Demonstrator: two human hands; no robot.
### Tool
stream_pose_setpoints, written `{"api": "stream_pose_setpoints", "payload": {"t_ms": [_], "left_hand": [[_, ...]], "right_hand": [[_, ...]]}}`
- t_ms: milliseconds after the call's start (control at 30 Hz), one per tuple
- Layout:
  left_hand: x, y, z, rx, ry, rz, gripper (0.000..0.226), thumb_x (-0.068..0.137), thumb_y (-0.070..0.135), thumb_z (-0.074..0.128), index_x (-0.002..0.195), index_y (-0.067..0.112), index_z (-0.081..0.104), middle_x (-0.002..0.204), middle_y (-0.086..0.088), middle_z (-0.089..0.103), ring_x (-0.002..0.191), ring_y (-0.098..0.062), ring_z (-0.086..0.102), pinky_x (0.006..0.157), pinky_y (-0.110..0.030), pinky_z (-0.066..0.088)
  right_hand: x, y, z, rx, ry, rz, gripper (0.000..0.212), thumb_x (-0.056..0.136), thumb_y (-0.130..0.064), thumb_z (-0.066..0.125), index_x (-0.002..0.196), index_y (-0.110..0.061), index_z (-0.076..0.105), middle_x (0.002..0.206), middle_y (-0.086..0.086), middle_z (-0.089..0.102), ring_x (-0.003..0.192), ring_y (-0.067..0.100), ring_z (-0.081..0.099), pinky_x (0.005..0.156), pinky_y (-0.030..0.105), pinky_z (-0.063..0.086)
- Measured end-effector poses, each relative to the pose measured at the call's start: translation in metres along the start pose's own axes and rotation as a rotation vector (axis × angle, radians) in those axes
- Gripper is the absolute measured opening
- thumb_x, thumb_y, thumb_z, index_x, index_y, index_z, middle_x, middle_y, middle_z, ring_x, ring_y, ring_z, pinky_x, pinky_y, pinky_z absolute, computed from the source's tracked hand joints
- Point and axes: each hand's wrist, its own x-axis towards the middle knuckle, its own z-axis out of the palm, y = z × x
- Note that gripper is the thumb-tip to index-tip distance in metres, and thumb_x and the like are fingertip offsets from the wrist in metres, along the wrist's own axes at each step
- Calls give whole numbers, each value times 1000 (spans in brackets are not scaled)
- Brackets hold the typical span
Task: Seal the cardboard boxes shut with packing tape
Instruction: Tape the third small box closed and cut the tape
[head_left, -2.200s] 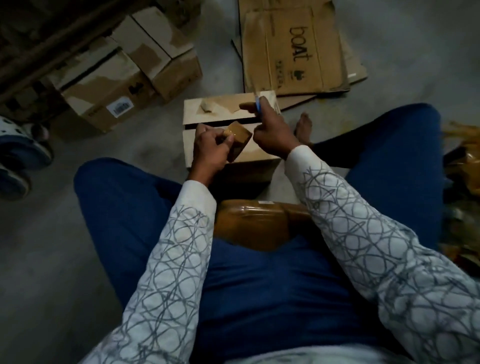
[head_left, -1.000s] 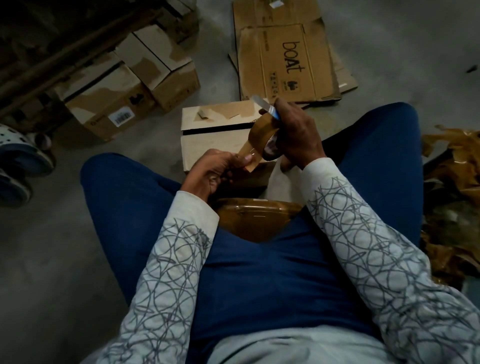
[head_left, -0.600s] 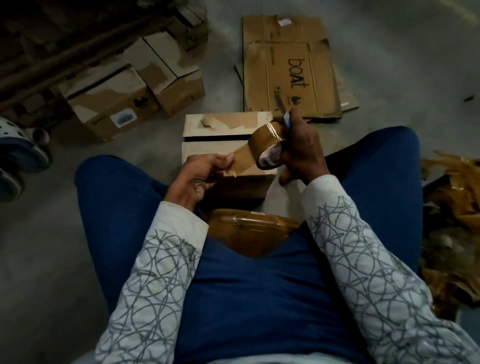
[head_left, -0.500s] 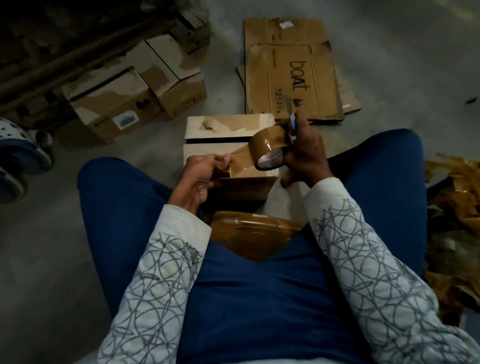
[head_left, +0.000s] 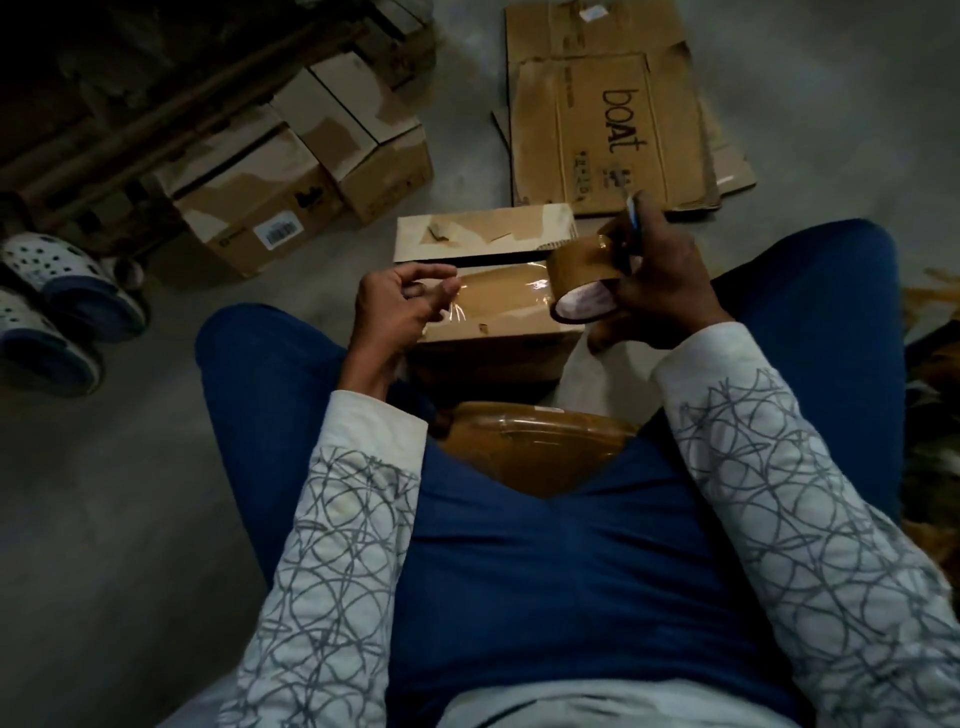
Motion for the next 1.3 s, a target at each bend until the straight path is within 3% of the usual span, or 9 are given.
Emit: {"api": "stream_pose_setpoints", "payload": {"t_ms": [100,200,300,400,600,933,1100,1233,1300], "left_hand": [[-7,1,-3,-208,-180,-40,37,93,-6,57,117,21,65,95,-3,67,92,-22,60,78,-38,57],[-10,-3,-2,-11,-309,134,59,77,-17,62,114,29,70,116,3,66,94,-15,52,82,-34,53],[-8,-7,14,356,-195,273,56,72,9,85,113,45,70,118,4,62,95,-14,51,77,-25,48],[-1,-6,25,498,56,465,33,75,37,85,106,41,75,93,5,62,87,-14,47,69,-25,37],[3,-7,22,598,150,656,43,73,15,84,112,31,76,90,-4,58,90,-13,40,70,-4,24],[6,-13,23,475,231,738,23,89,17,72,110,26,77,86,-6,65,81,-23,56,65,-25,37],[1,-10,24,268,167,545,39,94,17,64,130,33,67,112,-1,73,70,-15,69,61,-40,59],[-12,5,32,-79,5,119,60,96,9,64,148,32,46,91,-8,77,60,-24,71,54,-35,61],[-15,7,32,-275,-119,-3,58,95,5,64,147,27,47,95,-14,77,66,-28,72,59,-36,61]], "right_hand": [[-2,5,-4,38,15,24,56,79,-2,79,127,-2,49,116,10,63,107,27,63,91,44,55],[-3,5,-6,75,56,88,51,81,0,75,126,-4,51,112,4,62,104,21,62,89,41,55],[-1,3,-8,84,83,70,49,80,1,74,124,-3,53,110,6,64,105,23,63,90,46,56],[-2,1,-9,92,73,62,48,79,2,75,122,-2,54,107,0,61,103,18,61,91,46,55],[-2,3,-13,137,90,75,42,81,-9,78,115,-5,55,105,0,64,102,21,64,88,42,56],[-2,-2,-15,203,84,94,45,82,-17,79,120,-6,56,111,5,68,103,17,65,90,40,56],[-2,-3,-18,197,92,78,35,81,-12,79,107,-12,55,105,3,67,102,19,65,89,40,56],[-1,-2,-17,180,144,86,36,80,-12,80,106,-17,56,94,-15,62,97,14,64,85,32,55],[-1,-3,-17,171,168,80,36,79,-9,79,103,-20,55,93,-19,60,94,11,62,81,27,54]]}}
